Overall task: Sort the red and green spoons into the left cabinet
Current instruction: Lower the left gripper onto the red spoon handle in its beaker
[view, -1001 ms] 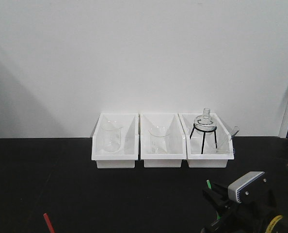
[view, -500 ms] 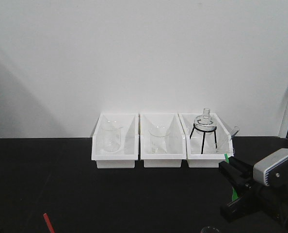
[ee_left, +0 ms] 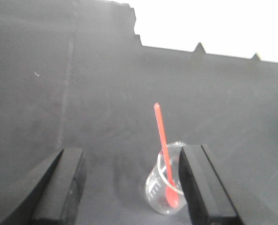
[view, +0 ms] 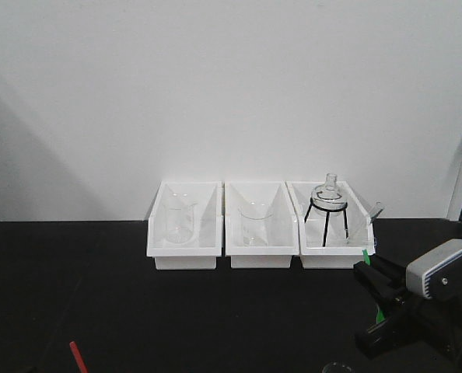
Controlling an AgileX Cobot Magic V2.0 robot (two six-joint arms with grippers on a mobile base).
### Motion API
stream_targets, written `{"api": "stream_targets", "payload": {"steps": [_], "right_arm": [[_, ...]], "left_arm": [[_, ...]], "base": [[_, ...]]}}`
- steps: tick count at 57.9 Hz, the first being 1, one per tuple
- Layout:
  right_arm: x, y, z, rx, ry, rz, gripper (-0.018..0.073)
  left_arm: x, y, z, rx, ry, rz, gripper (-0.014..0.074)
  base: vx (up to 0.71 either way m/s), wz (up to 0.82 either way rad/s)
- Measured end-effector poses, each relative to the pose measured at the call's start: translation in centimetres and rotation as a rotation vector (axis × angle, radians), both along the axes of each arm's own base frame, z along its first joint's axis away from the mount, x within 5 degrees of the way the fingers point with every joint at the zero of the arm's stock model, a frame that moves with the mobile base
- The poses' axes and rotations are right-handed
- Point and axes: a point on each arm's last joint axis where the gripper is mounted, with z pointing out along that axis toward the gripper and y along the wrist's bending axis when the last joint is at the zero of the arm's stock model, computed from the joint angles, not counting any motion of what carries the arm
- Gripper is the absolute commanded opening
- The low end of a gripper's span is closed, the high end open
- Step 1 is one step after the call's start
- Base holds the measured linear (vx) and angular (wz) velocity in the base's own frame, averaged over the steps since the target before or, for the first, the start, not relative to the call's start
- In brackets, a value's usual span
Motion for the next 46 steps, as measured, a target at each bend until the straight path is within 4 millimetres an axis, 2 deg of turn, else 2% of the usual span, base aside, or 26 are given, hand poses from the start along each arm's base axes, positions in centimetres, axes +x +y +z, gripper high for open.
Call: {"api": "stream_targets", "payload": {"steps": [7,23,34,46], "right_arm": [[0.0,0.0,0.0,0.000,0.001,0.000,-0.0006],[0.0,-0.1,-0.1,-0.007,0.012,-0.007,-0.0006],[0.0,-0.1,-0.2,-0.010,0.018,-0.010,-0.0006],[0.0,-0.1,-0.2,-0.011,0.020,-0.011,-0.0006]], "left_arm": [[1.9,-0.9,-0.9,0.033,0.049,-0.008,0.0533],[6.1,-2.4,-1.1,0.047,0.091,-0.021,0.0533],[7.5,-3.0,-2.0,0.013,0.146,-0.009,0.0533],[8.4,-3.5,-2.0,-0.011,0.163,-0.011,0.0533]], "base": [[0.00,0.00],[0.00,0.00],[0.00,0.00],[0.00,0.00]]}}
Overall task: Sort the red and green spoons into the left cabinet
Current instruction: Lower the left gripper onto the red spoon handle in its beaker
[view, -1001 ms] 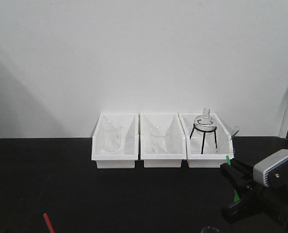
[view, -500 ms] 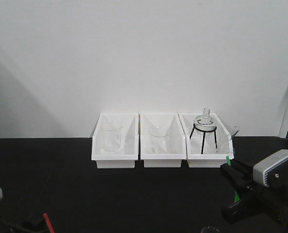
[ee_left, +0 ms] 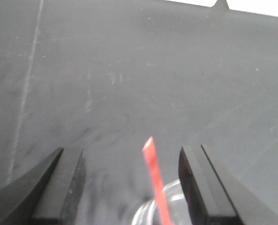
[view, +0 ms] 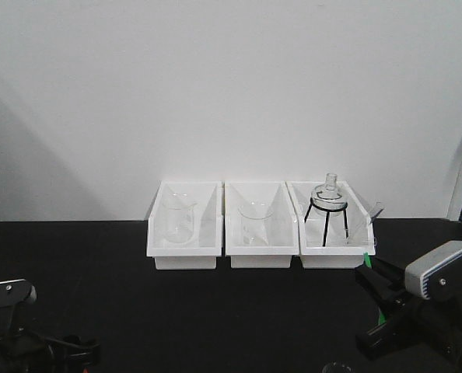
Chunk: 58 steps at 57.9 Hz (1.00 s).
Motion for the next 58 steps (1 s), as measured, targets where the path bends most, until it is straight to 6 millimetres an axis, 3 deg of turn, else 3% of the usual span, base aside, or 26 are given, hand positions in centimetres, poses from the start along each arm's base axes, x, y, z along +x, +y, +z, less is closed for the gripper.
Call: {"api": "stream_targets", "payload": {"steps": [15,44,50,58], "right_arm": [[0.0,0.0,0.0,0.000,0.001,0.000,-0.0006],[0.0,0.0,0.0,0.000,0.001,0.000,-0.0006],[0.0,0.0,0.0,0.000,0.001,0.000,-0.0006],[0.0,0.0,0.0,0.000,0.001,0.000,-0.0006]], "left_arm": [[0.8,-0.3,-0.3,-0.001,0.011,-0.001,0.0533],[1.6,-0.3,-2.7,0.023,0.073,0.031,0.0529],[1.6,-0.3,-2.8,0.025,0.077,0.031,0.0481],[1.6,-0.3,-2.8,0.025,0.079,0.030,0.0315]], "base": [[0.00,0.00],[0.00,0.00],[0.00,0.00],[0.00,0.00]]}}
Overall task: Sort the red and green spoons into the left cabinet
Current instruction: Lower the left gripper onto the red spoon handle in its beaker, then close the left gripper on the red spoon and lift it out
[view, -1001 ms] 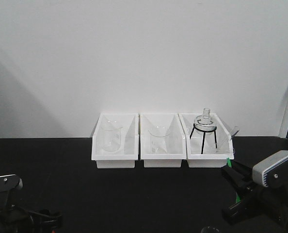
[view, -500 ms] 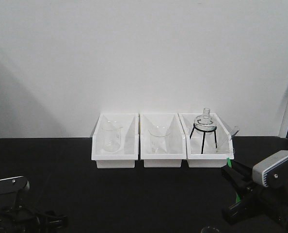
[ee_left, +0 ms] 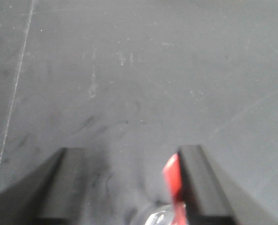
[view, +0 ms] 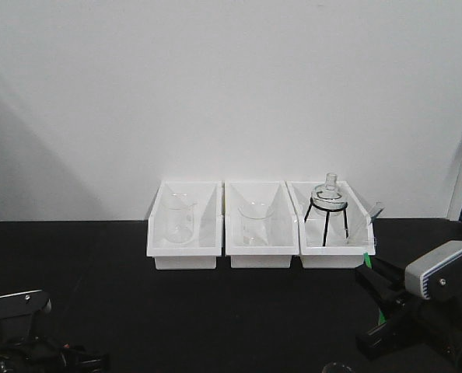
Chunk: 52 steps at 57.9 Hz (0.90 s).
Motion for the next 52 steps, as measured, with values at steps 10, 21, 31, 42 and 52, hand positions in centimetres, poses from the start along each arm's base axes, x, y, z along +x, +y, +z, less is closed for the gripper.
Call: {"api": "stream_targets", "payload": {"steps": [10,21,31,42,52], "right_arm": [[0.0,0.0,0.0,0.000,0.000,0.000,-0.0006],[0.0,0.0,0.0,0.000,0.000,0.000,-0.0006],[0.0,0.0,0.0,0.000,0.001,0.000,-0.0006],[0.0,0.0,0.0,0.000,0.001,0.000,-0.0006],[0.0,0.0,0.0,0.000,0.001,0.000,-0.0006]], "left_arm": [[0.0,0.0,0.0,0.000,0.001,-0.001,0.0029],[0.0,0.0,0.2,-0.006,-0.005,0.002,-0.0009],[0.0,-0.1,0.2,-0.008,-0.001,-0.001,-0.0008],[-0.4,-0.2,1.3,-0.020,-0.035,-0.013,-0.0005],[-1.2,0.0,4.3,-0.033,-0.141,-0.030,-0.0003]], "base": [[0.00,0.00],[0.00,0.00],[0.00,0.00],[0.00,0.00],[0.00,0.00]]}}
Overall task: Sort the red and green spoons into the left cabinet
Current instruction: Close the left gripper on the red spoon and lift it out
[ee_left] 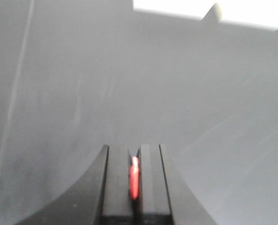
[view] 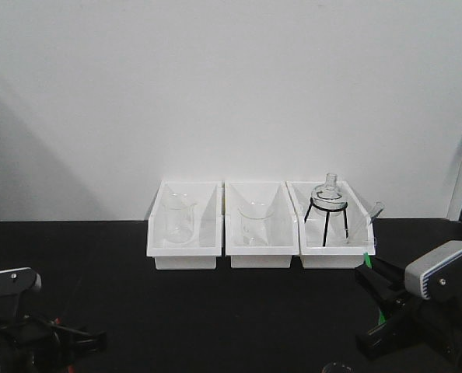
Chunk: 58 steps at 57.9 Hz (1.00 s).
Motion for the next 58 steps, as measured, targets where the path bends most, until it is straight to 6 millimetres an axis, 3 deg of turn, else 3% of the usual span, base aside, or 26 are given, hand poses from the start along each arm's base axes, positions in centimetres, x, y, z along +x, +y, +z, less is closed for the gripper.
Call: {"api": "stream_targets", "payload": {"steps": [22,34,45,58], "right_arm": [[-0.1,-0.1,0.1,0.088,0.051,-0.023,-0.0005],[-1.4,-0.9,1.3,0.091,0.084,-0.092,-0.0005],[-4.3,-2.0,3.1,0.095,0.090,-0.173,-0.0004],[-9.9,-2.8,4.4,0.139,-0.002,-0.177,-0.0004]], "left_arm": [[-3.4,0.7,6.2,0.104,-0.241,-0.146,-0.0001],[-5.9,1.3,8.9,0.111,-0.343,-0.181,-0.0001],[-7.8,1.6,10.5,0.102,-0.396,-0.208,-0.0001],[-9.9,1.8,10.4,0.135,-0.367,-0.291,-0.0001]], "base": [[0.00,0.00],[0.00,0.00],[0.00,0.00],[0.00,0.00]]}}
